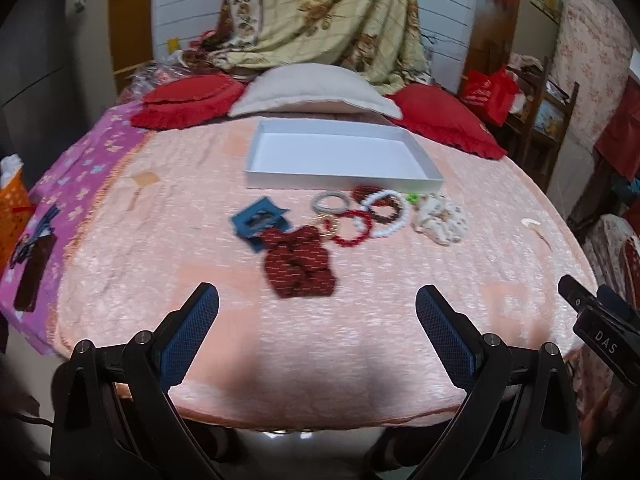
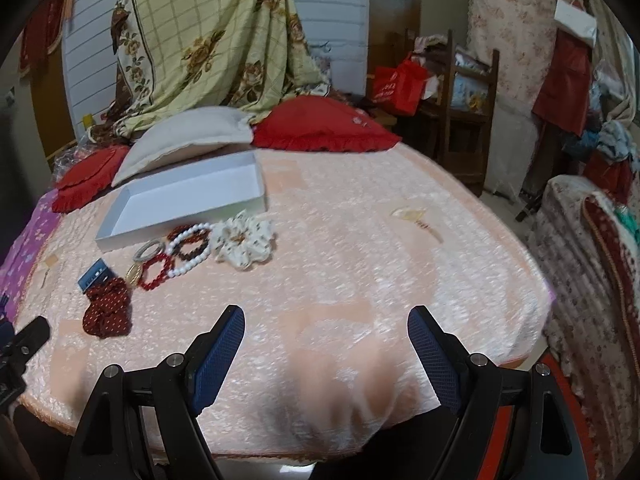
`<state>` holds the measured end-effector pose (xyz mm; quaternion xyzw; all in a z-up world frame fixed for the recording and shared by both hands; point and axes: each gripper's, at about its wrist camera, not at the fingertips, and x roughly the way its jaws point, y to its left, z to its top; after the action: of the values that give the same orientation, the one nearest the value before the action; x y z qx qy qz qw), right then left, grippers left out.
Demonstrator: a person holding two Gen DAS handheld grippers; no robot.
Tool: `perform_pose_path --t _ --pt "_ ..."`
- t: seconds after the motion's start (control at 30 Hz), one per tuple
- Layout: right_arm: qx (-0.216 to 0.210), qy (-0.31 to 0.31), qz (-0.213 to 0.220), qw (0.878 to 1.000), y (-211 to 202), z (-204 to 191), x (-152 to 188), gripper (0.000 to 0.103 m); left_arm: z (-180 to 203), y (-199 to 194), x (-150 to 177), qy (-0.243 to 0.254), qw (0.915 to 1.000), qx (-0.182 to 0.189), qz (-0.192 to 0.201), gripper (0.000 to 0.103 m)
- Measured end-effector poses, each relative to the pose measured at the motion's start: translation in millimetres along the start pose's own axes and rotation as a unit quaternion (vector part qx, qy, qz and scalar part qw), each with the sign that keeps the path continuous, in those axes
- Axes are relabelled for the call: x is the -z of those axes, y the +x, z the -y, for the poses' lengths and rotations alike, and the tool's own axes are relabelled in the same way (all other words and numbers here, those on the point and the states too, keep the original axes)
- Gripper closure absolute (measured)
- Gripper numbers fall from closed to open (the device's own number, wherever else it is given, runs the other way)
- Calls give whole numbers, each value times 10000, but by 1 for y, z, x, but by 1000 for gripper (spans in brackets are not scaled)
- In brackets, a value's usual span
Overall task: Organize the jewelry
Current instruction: 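Move both tools toward the scrunchies beside the white tray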
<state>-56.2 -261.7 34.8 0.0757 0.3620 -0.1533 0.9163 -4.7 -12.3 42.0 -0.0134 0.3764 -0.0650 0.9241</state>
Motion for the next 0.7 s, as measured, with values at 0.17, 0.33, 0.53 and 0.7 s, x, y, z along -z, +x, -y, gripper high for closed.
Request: perform_pose_path --t 0.17,0.33,0.53,0.7 --pt "-500 -67 -467 9976 33 -25 -1 21 -40 0 6 -119 9980 -614 -64 4" --pt "-1016 -655 -493 9914 49 -66 -8 21 -70 4 15 -293 9928 -1108 -336 4" --pt "-1294 -1245 -725 9811 66 -90 -21 21 -73 16 9 -355 9922 -1099 -473 4" --pt "-1364 -1270 -760 9795 74 -94 -33 21 -58 28 -1 -212 9932 -1030 -497 4"
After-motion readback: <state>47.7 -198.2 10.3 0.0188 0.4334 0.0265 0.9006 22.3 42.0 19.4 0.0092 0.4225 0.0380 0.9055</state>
